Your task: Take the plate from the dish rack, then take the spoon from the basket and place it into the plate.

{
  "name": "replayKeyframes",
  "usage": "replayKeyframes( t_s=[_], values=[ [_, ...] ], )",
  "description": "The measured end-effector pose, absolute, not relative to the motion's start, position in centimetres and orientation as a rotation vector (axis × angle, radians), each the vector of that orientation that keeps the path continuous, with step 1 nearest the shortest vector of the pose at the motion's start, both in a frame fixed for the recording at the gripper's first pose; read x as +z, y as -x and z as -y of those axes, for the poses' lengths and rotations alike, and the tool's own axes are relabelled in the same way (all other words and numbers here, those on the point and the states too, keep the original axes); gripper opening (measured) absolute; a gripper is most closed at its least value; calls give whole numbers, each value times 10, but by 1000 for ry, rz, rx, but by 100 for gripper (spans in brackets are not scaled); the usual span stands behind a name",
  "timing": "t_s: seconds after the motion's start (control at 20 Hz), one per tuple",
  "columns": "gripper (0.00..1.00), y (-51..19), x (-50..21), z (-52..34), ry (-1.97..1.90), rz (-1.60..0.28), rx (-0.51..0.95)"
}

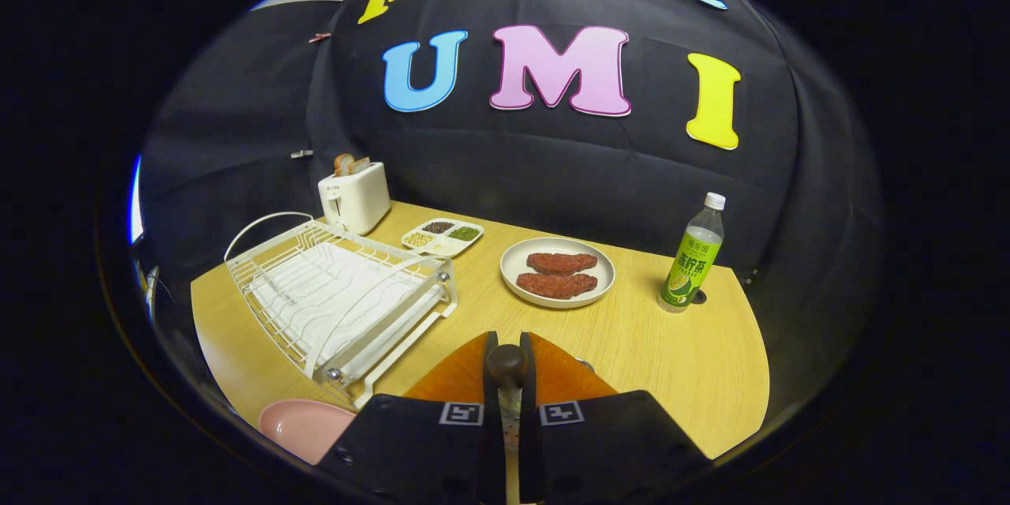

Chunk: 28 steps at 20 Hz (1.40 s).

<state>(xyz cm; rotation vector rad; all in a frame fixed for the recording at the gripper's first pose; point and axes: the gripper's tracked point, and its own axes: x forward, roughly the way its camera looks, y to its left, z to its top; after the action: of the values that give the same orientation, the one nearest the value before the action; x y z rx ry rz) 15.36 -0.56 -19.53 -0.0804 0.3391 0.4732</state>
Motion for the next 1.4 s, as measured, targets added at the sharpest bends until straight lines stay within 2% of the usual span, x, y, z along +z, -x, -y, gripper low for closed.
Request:
replayKeyframes(
  t_s=[0.4, 0.75, 1.05, 1.4],
  values=[
    [11, -143, -123, 17, 28, -278, 462],
    [11, -81, -97, 6, 37, -276, 424],
    [11, -34, -122, -26, 33, -336, 356],
    [11, -10, -186, -37, 71, -392, 198]
  ],
)
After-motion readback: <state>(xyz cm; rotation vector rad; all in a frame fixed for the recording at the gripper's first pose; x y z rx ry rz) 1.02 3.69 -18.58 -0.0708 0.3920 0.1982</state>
